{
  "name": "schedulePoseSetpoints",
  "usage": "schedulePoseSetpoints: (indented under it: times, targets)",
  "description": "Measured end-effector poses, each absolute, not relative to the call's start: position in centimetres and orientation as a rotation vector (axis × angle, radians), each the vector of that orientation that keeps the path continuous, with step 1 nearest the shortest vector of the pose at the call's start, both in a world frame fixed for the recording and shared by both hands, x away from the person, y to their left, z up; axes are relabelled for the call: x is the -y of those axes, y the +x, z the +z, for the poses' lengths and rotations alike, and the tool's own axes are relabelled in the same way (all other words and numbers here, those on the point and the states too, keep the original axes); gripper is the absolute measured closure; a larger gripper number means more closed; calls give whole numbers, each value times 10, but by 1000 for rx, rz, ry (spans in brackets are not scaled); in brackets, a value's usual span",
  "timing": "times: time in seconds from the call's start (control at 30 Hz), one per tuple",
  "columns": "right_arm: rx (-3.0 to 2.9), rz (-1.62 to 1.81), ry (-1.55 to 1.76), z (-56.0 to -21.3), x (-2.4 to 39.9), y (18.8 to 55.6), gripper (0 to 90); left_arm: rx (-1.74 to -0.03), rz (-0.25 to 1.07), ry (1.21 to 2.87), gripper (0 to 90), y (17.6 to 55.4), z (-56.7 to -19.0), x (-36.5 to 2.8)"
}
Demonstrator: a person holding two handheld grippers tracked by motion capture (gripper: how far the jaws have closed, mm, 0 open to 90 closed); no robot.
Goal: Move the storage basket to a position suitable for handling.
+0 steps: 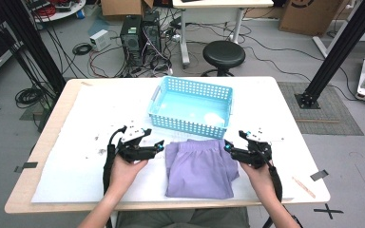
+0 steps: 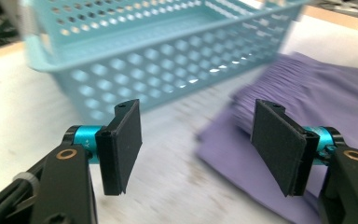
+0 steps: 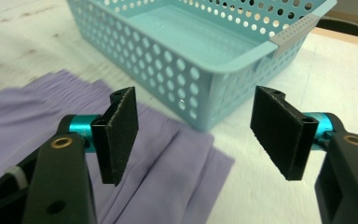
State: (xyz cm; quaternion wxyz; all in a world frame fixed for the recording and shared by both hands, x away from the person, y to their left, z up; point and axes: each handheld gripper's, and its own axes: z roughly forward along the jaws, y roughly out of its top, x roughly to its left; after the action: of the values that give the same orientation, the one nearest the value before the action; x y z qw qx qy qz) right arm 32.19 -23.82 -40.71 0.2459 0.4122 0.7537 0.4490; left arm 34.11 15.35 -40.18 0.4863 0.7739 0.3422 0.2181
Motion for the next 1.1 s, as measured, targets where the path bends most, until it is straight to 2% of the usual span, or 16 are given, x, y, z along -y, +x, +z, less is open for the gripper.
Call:
schedulePoseSetpoints:
  times: [0.33,0.5,0.67,0.8,0.97,1.1]
  targets:
    - [-2102,1211,1153,-413,232,361,224,-870,383,1845,319,398,-407,-178]
    - [-2125,1203,1193,-416,235,374,221,-800,368,1845,310,421,-418,-188]
    - [-2129,1204,1177,-419,234,383,219,-779,357,1913,310,439,-421,-185]
    - [-2151,1213,1184,-422,232,387,222,-770,331,1920,310,446,-424,-182]
    - [-2160,1218,1135,-420,230,390,280,-770,329,1914,306,452,-424,-179]
    - [-2172,1220,1147,-420,229,393,323,-782,336,1902,357,453,-425,-180]
